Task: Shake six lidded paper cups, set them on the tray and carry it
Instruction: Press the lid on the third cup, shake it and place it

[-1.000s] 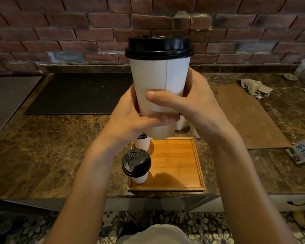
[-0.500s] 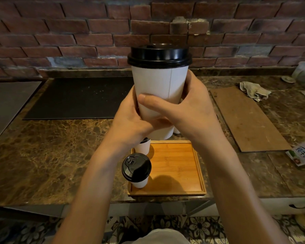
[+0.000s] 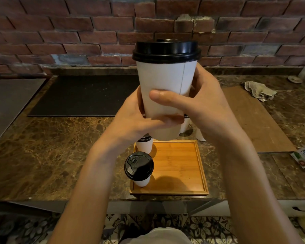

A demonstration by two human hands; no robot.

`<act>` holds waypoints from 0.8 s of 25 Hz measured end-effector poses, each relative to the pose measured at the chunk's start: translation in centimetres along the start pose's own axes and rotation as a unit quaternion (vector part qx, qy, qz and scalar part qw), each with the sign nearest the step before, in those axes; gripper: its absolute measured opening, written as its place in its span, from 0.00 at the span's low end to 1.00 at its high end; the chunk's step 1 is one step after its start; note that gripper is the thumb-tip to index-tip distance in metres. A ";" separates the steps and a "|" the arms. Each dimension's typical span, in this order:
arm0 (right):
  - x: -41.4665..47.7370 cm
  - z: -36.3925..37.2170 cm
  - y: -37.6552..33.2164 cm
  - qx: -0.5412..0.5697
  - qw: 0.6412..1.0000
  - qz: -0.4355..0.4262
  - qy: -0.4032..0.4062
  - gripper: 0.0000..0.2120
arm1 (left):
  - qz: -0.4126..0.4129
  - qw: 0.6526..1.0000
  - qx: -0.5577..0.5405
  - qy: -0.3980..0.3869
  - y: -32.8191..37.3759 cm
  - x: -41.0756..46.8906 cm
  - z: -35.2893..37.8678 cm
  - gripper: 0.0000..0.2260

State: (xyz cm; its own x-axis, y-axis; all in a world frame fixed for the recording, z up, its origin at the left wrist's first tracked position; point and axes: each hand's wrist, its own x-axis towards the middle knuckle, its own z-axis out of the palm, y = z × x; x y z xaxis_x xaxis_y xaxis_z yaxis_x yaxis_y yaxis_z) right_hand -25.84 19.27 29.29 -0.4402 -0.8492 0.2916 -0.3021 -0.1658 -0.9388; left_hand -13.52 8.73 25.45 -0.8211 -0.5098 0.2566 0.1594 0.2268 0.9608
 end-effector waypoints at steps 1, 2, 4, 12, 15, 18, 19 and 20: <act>0.1 -0.2 0.0 0.003 1.000 -0.002 -0.016 0.31 | -0.005 1.000 -0.010 -0.010 0.1 0.0 0.0 0.31; 0.1 -0.3 0.0 0.008 0.999 -0.004 -0.031 0.30 | -0.008 1.000 -0.020 -0.022 0.2 0.0 -0.1 0.32; 0.2 -0.6 0.0 0.022 0.998 -0.006 -0.056 0.30 | -0.012 0.998 -0.035 -0.047 0.3 0.0 -0.2 0.35; 0.2 -0.9 0.2 0.022 0.996 0.000 -0.081 0.28 | -0.018 0.999 -0.032 -0.036 0.0 -0.1 -0.2 0.30; 0.3 -0.8 0.0 0.010 0.998 0.003 -0.070 0.28 | -0.018 0.999 -0.028 -0.018 -0.2 0.1 -0.1 0.29; 0.2 -0.3 -0.1 0.000 0.999 0.008 -0.043 0.32 | -0.012 1.000 -0.008 0.018 -0.5 0.3 0.1 0.30; 0.2 -0.2 -0.1 -0.007 0.999 0.011 -0.033 0.32 | -0.010 1.000 0.000 0.029 -0.6 0.3 0.2 0.30; 0.2 0.0 -0.1 -0.015 1.000 0.016 -0.021 0.33 | -0.012 0.999 0.004 0.041 -0.7 0.4 0.2 0.30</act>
State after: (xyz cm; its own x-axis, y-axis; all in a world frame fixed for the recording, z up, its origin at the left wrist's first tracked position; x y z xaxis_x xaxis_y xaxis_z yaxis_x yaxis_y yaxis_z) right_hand -25.91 19.15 29.47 -0.4136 -0.8744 0.2536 -0.3138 -0.1245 -0.9413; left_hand -14.06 8.57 24.86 -0.7774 -0.5808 0.2415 0.1352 0.2208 0.9659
